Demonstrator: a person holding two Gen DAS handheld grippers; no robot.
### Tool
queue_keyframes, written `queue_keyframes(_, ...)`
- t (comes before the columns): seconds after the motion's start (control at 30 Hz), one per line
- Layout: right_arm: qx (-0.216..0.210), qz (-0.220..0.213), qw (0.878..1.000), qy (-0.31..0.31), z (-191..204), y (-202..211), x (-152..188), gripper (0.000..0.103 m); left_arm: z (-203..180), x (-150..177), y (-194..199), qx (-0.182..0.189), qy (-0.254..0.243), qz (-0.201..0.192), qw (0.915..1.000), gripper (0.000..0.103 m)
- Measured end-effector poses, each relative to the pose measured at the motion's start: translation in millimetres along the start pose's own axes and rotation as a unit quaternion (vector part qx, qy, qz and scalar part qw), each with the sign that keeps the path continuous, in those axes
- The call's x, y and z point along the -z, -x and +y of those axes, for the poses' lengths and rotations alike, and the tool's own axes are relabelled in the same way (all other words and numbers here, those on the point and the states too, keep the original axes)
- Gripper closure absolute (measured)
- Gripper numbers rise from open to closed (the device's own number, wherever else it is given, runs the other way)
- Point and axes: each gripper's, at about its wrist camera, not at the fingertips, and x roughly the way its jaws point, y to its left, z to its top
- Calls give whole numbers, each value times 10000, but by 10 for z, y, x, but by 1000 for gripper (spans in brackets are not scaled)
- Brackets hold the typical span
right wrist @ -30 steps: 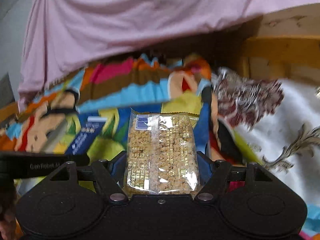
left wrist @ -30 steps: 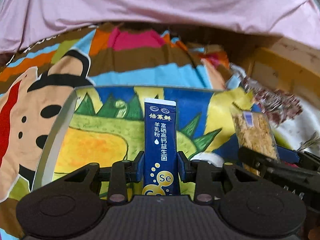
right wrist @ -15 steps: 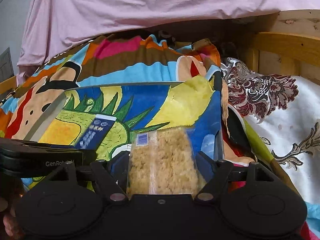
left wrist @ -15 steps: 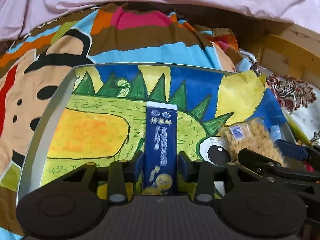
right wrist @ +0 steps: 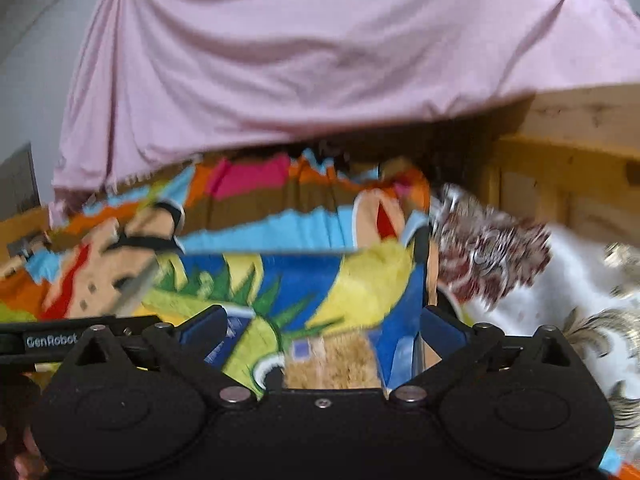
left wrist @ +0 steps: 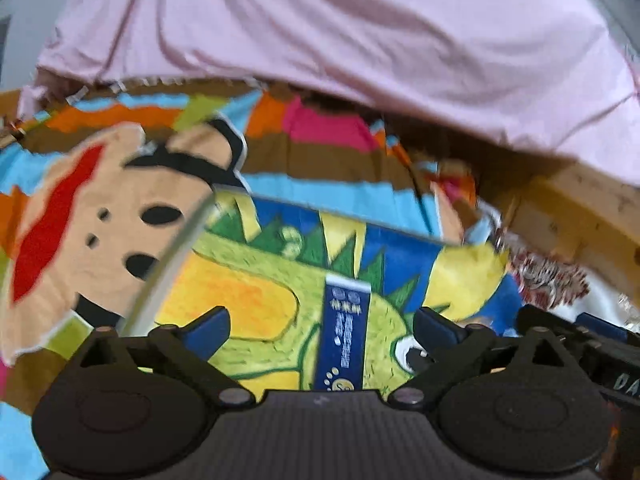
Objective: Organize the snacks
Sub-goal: 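Lower the milk stick into the tray with the left tool while the right tool places the rice bag there, then withdraw both tools from the tray and move toward the remaining snacks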
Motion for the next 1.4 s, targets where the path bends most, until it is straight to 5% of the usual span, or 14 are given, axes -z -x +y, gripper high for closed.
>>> queue_keyframes(0.3, 129, -774, 9968, 171, 194, 893, -136, 1, -7, -133, 883, 101, -191, -830, 9963, 1)
queue_keyframes(0.8, 377, -908, 9941, 454, 433, 2165, 145, 1, 181, 185, 2060, 128, -300, -1198, 9923, 0)
queue_keyframes(1.1, 332, -546, 9966, 524, 607, 2645, 508, 1, 349, 511, 2453, 241, -469, -1164, 9918, 0)
queue_keyframes(1.4, 362, 338, 9975, 495, 747, 2726, 789, 1, 434, 828, 2564, 364, -863, -852, 9920, 0)
